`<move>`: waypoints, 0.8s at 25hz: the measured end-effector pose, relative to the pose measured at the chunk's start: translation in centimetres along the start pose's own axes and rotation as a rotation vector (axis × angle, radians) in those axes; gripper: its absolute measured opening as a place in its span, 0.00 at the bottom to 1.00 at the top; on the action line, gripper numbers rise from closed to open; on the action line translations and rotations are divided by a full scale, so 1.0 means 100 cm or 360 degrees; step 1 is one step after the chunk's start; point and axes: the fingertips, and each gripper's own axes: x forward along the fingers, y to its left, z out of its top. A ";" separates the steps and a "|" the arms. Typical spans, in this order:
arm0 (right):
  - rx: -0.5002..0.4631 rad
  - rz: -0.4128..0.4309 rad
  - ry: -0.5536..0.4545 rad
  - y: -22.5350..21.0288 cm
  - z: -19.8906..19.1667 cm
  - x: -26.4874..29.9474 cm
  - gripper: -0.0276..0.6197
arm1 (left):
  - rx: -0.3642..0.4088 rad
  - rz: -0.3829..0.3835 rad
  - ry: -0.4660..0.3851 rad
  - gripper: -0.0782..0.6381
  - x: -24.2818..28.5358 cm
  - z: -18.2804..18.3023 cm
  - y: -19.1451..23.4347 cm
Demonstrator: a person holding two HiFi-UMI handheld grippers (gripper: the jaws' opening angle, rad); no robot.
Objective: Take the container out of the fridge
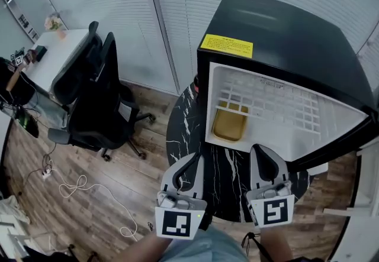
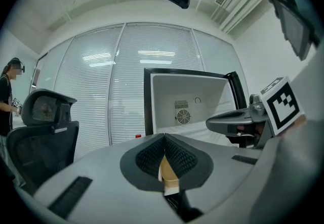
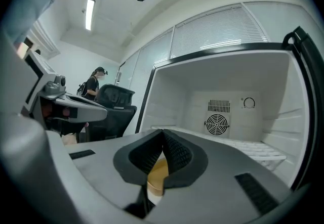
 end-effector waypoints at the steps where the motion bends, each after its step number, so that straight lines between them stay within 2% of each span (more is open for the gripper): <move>1: -0.0004 0.0001 0.0005 -0.001 -0.002 0.005 0.06 | -0.0005 -0.0003 0.0012 0.13 0.004 -0.004 0.002; 4: -0.0022 -0.0008 -0.0012 -0.004 -0.005 0.022 0.06 | -0.0042 -0.0003 0.0054 0.13 0.014 -0.016 0.009; 11: -0.0129 0.0060 0.0104 0.004 -0.043 0.057 0.07 | -0.0089 0.0004 0.0151 0.13 0.033 -0.050 0.025; 15: -0.0131 0.0110 0.0155 0.010 -0.063 0.072 0.09 | -0.0117 0.0022 0.0192 0.13 0.040 -0.064 0.036; 20: -0.0142 0.0231 0.0257 0.022 -0.087 0.089 0.21 | -0.0130 0.0037 0.0228 0.13 0.050 -0.077 0.049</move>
